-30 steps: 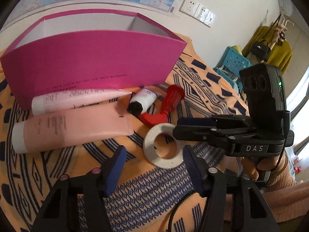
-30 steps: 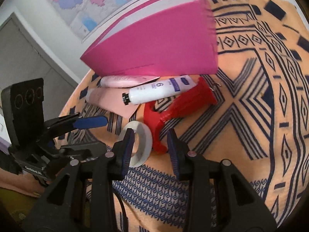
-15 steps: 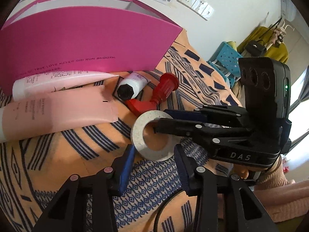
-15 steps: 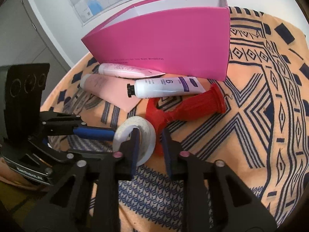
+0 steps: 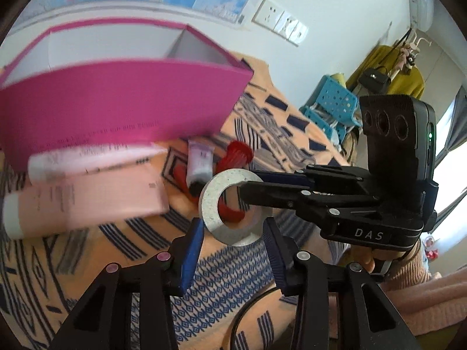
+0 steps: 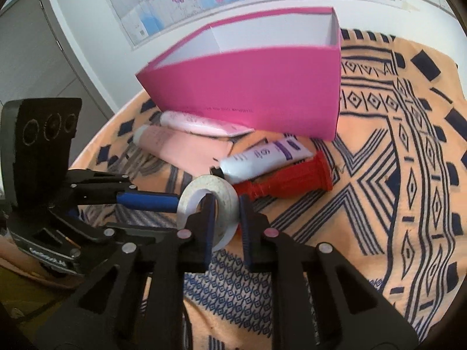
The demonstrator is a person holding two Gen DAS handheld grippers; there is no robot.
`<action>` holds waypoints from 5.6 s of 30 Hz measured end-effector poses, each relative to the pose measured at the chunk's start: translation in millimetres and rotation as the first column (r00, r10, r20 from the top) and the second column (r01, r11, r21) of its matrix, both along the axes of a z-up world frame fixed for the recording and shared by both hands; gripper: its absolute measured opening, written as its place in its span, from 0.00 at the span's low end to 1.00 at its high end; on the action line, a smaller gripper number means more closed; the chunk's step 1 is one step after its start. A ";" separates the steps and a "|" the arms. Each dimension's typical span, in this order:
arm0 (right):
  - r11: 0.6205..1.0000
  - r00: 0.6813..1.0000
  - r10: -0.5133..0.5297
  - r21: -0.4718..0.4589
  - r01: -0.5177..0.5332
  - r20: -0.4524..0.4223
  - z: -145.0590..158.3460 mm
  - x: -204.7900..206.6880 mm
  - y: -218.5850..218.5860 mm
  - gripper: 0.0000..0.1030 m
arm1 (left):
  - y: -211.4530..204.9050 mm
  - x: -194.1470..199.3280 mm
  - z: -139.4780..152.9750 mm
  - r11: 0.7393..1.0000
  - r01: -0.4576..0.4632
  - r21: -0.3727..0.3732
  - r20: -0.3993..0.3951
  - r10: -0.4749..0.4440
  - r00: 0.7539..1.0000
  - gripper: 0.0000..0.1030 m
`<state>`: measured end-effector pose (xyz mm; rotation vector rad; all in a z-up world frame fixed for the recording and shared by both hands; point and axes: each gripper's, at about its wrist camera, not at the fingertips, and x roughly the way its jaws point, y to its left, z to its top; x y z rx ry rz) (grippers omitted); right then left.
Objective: Organize rigid objects
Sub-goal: 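Carry the tape roll over the pink box and release it inside, then move the open right gripper back toward the red plastic item, then grasp the red plastic item by its handle with the right gripper, then carry the red item into the pink box and open the right gripper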
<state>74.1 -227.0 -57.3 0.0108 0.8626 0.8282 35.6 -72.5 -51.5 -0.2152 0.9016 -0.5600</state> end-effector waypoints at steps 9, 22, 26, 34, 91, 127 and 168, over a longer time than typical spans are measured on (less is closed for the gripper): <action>0.998 0.997 -0.003 0.063 -0.002 0.071 36.0 10.7 2.1 0.17 | 3.9 16.6 39.9 0.999 -0.020 0.030 0.107 0.017 0.994 0.40; 0.991 0.988 -0.028 0.136 0.007 0.153 86.1 55.8 4.6 0.16 | 8.5 60.2 84.7 0.996 -0.059 0.069 0.215 0.043 0.976 0.40; 0.989 0.986 -0.037 0.150 0.012 0.161 96.6 70.5 5.9 0.16 | 12.0 76.1 89.9 0.995 -0.072 0.066 0.216 0.056 0.975 0.40; 0.990 0.987 -0.055 0.136 0.034 0.149 97.1 98.8 12.8 0.16 | 17.1 106.8 88.2 0.994 -0.089 0.063 0.176 0.077 0.981 0.40; 0.976 0.976 -0.184 0.093 0.196 -0.118 -1.0 62.9 -49.9 0.37 | 15.6 36.9 17.2 0.995 -0.068 0.070 0.083 0.062 0.995 0.45; 0.973 0.970 -0.228 0.023 0.231 -0.080 -21.9 67.5 -63.6 0.19 | 8.1 74.0 -29.2 0.984 -0.153 0.095 -0.065 0.160 0.985 0.32; 0.992 0.989 -0.118 0.027 0.121 -0.086 -19.0 32.3 -59.5 0.27 | -21.2 29.2 -33.9 0.999 -0.036 0.016 -0.141 0.037 0.989 0.43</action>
